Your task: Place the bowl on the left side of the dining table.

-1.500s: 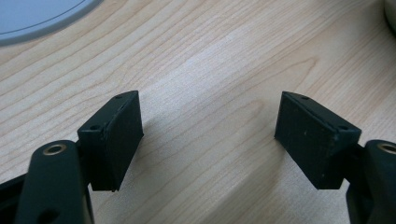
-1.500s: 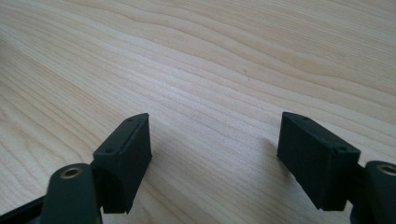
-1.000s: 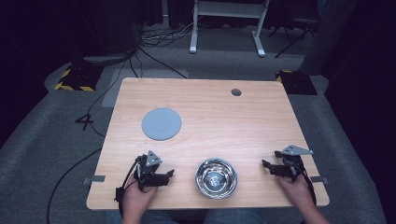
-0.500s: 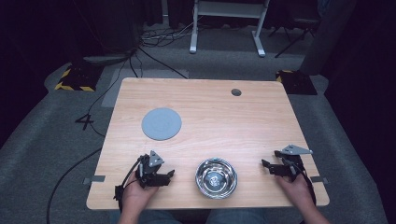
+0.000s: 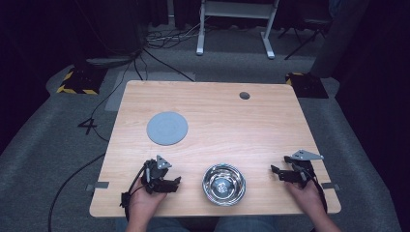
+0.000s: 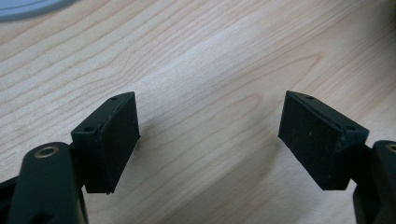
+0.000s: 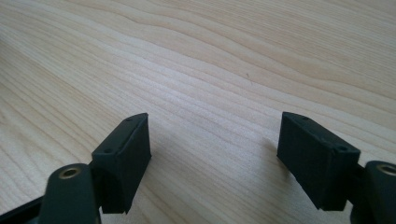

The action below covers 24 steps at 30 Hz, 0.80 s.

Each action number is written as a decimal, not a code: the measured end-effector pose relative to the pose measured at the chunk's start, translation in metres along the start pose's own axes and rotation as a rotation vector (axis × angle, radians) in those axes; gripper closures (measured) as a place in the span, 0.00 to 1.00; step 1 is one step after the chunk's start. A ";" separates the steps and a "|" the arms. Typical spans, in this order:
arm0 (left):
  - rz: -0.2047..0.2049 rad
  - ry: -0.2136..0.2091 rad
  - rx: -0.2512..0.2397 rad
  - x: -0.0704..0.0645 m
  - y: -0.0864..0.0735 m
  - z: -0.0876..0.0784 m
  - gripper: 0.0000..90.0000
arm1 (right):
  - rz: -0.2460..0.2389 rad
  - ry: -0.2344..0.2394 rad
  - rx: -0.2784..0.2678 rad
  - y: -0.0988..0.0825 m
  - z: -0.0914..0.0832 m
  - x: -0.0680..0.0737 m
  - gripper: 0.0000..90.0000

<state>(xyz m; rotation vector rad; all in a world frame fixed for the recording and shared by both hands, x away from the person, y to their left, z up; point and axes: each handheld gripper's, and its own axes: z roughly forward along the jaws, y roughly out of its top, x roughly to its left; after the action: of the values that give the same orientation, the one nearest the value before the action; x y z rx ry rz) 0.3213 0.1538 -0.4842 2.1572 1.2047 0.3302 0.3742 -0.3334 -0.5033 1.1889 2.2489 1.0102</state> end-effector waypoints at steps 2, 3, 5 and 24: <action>-0.015 -0.012 -0.042 -0.003 0.002 -0.007 0.22 | 0.000 -0.001 0.000 0.000 0.000 0.000 0.29; -0.015 -0.012 -0.042 -0.003 0.002 -0.007 0.22 | 0.000 -0.001 0.000 0.000 0.000 0.000 0.29; -0.011 -0.013 -0.115 -0.009 0.005 -0.020 0.22 | 0.000 0.000 0.000 0.000 0.000 0.000 0.29; -0.002 -0.059 -0.291 -0.035 0.039 -0.050 0.27 | -0.004 -0.006 0.001 0.000 0.000 0.000 0.29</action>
<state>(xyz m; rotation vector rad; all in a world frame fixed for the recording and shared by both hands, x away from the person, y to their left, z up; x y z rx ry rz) 0.3039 0.1304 -0.4184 1.9011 1.0553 0.4120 0.3740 -0.3333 -0.5033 1.1861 2.2464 1.0036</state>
